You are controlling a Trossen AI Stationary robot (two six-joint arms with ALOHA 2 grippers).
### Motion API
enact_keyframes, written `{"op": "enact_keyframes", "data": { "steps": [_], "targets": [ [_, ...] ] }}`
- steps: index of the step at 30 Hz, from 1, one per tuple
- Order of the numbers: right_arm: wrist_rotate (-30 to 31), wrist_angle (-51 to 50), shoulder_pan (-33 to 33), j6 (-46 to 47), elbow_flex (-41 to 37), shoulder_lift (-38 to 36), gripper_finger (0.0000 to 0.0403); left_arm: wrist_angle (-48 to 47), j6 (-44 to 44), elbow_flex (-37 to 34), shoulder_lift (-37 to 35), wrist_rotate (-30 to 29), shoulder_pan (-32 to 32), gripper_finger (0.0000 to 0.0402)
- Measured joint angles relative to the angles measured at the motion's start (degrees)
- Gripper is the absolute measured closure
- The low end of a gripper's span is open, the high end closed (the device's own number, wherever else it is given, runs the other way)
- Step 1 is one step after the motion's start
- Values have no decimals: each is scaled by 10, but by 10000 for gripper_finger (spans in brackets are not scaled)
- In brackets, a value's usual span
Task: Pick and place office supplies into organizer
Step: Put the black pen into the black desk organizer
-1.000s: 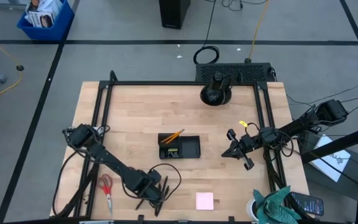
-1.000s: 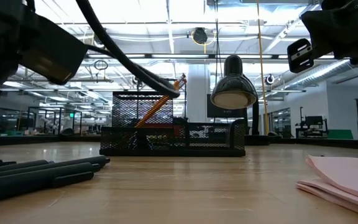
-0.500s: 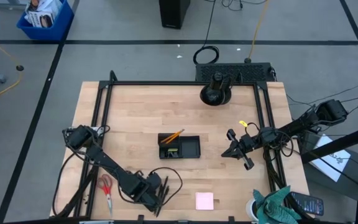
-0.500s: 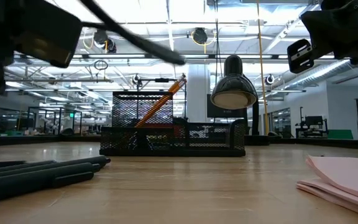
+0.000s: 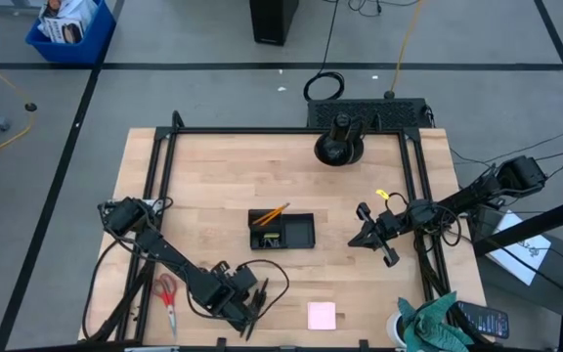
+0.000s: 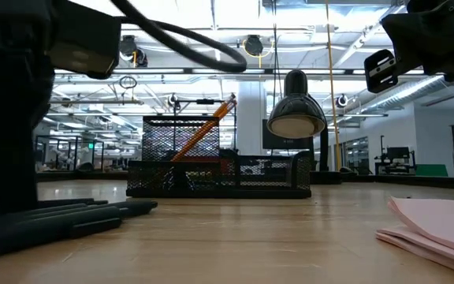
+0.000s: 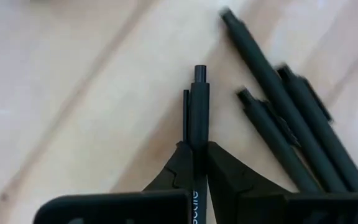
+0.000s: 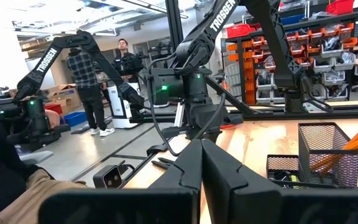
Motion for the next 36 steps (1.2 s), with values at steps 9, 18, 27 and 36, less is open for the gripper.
{"op": "enact_keyframes", "data": {
  "steps": [9,18,27,36],
  "targets": [
    [0,0,0,9,0,0,403,-9,37,-2,-36,-141,8,384],
    [0,0,0,10,0,0,403,76,317,-1,-155,-304,30,389],
    [-1,5,0,10,0,0,403,244,684,0,-278,-240,93,379],
    [-2,9,0,11,0,0,403,245,813,-7,-335,-120,217,376]
  ]
}}
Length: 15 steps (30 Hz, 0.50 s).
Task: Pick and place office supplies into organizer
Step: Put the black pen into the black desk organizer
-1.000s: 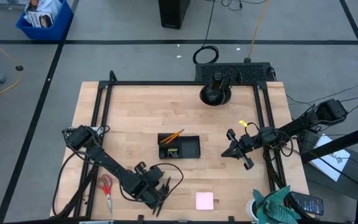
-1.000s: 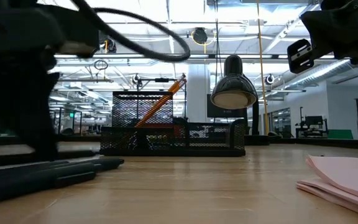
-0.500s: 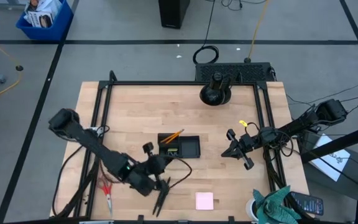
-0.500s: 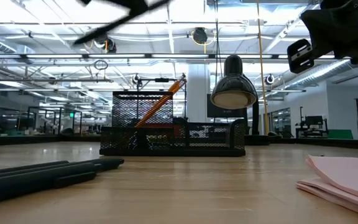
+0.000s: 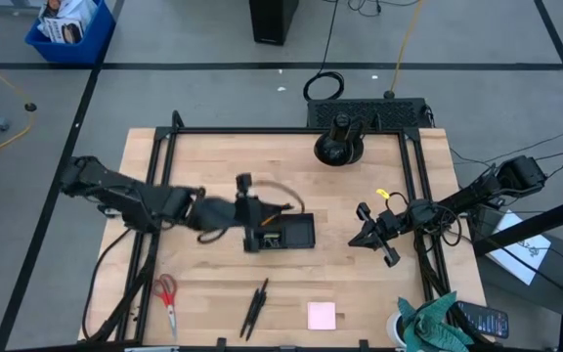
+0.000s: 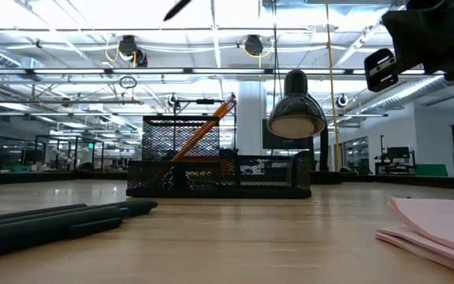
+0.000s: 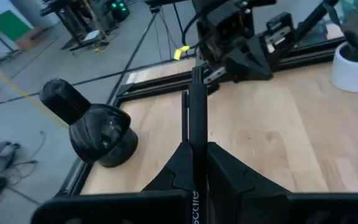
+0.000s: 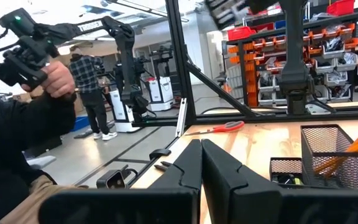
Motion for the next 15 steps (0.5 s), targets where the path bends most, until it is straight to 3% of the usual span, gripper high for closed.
{"op": "enact_keyframes", "data": {
  "steps": [3,6,10,15],
  "targets": [
    [0,0,0,3,0,0,403,24,13,-33,-13,87,48,370],
    [0,1,0,0,0,0,403,108,22,-89,-14,189,92,378],
    [0,3,0,0,0,0,403,293,18,-200,-11,316,130,391],
    [0,0,0,-1,0,0,403,497,-24,-315,-10,341,149,384]
  ]
}}
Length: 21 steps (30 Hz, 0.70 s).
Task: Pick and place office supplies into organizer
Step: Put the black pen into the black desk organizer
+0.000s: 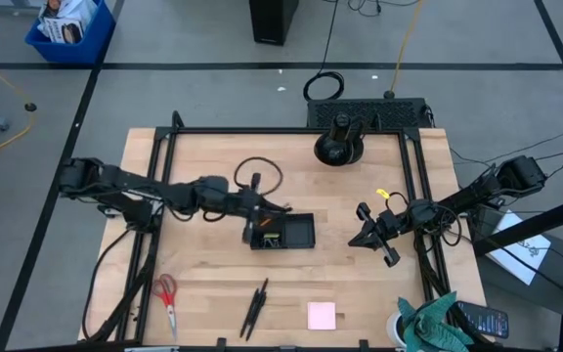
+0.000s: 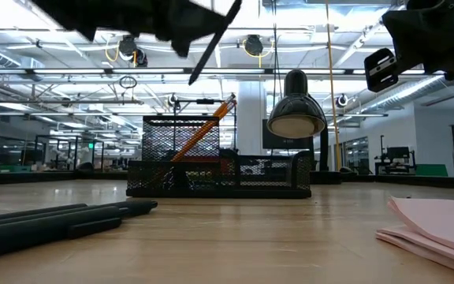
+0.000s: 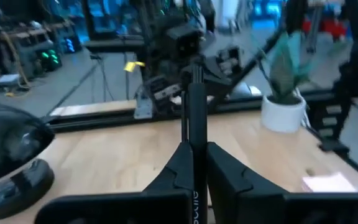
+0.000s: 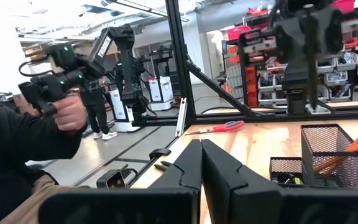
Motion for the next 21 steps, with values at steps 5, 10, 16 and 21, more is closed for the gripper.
{"op": "enact_keyframes", "data": {
  "steps": [5,10,16,21],
  "targets": [
    [1,0,0,-2,0,0,403,112,-29,-67,9,-10,-4,380],
    [1,3,0,-2,0,0,403,150,-56,-88,36,-53,-9,391],
    [2,9,0,-10,0,0,403,157,-61,-89,82,-92,-9,378],
    [2,10,0,-11,0,0,403,145,-61,-89,106,-93,-9,388]
  ]
}}
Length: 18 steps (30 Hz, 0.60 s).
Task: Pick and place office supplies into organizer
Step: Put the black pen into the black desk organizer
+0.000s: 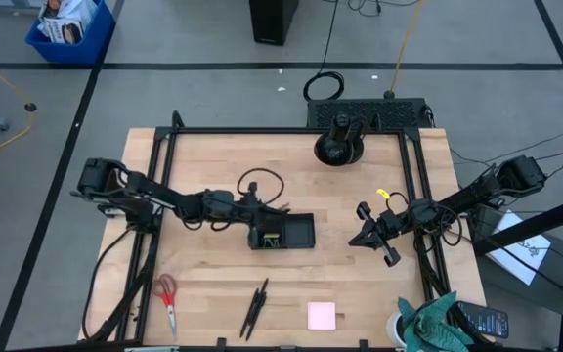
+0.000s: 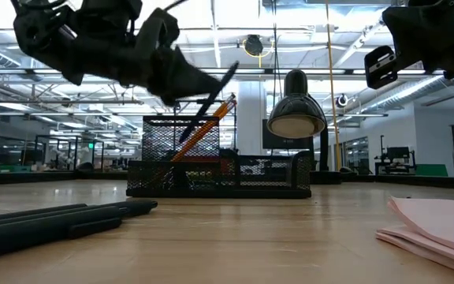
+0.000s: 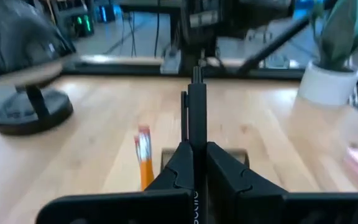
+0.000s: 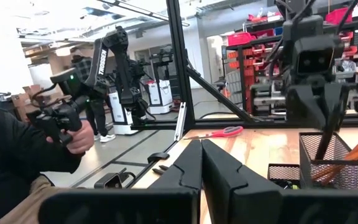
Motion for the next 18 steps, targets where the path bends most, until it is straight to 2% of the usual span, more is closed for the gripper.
{"op": "enact_keyframes", "data": {
  "steps": [8,13,18],
  "targets": [
    [0,-2,0,0,0,0,403,-7,-2,0,42,0,0,377],
    [0,-3,0,0,0,0,403,-13,0,0,46,2,0,387],
    [0,-5,0,0,0,0,403,-19,2,1,46,4,1,376]
  ]
}}
